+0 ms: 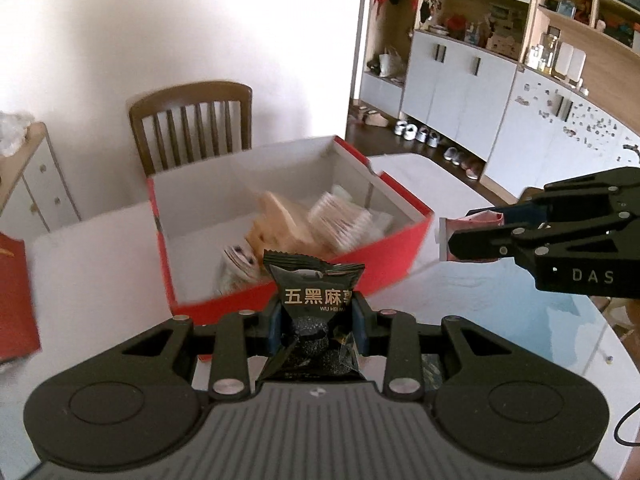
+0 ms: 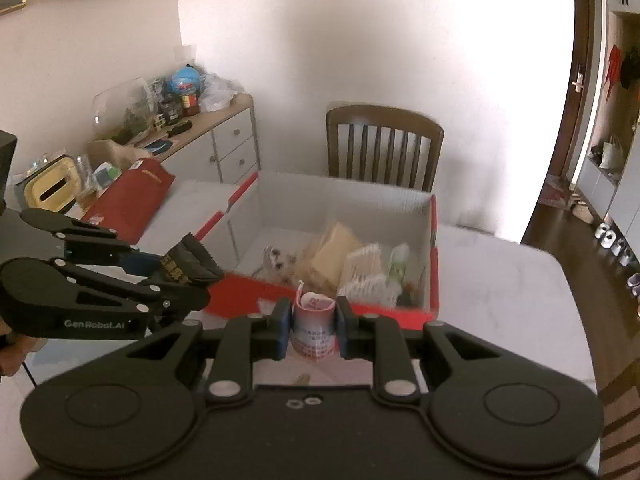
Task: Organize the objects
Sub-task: 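Carry the black packet in the left gripper and pink cup in the right into the red box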
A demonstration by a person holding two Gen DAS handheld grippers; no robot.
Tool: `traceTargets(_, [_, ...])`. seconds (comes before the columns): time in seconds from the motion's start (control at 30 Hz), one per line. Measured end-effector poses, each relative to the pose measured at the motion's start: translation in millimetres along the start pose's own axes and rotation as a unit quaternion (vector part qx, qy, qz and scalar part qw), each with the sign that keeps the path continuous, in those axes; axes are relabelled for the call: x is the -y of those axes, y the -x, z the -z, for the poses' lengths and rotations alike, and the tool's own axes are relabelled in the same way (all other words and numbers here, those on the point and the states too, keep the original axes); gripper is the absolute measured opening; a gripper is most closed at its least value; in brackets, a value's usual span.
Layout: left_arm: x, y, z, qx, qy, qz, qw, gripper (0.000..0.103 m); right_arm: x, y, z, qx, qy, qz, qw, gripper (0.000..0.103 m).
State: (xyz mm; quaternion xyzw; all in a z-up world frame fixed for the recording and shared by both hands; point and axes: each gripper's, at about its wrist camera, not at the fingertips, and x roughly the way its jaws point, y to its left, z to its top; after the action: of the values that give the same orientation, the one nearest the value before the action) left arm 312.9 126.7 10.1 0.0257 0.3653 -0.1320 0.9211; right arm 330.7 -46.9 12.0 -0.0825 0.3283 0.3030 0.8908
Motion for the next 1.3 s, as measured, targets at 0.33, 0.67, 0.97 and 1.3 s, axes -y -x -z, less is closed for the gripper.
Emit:
traceTargets(0.33, [-25.0, -54.0, -45.7, -0.023, -0.018, -0.033, 0.9990, 0.033, 12.1, -56.5, -32.3, -0.007, -0.009, 0.031, 0.999, 0.022])
traceTargets(0.67, [-43.0, -117.4, -67.9, -0.059, -0.012, -0.059, 0.9964, 0.033, 25.0, -115.2, -36.9, -0.041, -0.027, 0.063, 0.997, 0.022])
traceTargets(0.97, [-49.9, -156.7, -67.6, -0.089, -0.008, -0.069, 0.9936, 0.033, 32.9, -145.2, -32.2, -0.048, -0.047, 0.070, 0.995, 0.022])
traceTargets(1.3, [-46.9, -177.3, -58.9, -0.111, -0.025, -0.069, 0.9911, 0.034, 27.8, -161.7, -17.4, -0.073, -0.030, 0.067, 0.995, 0.022])
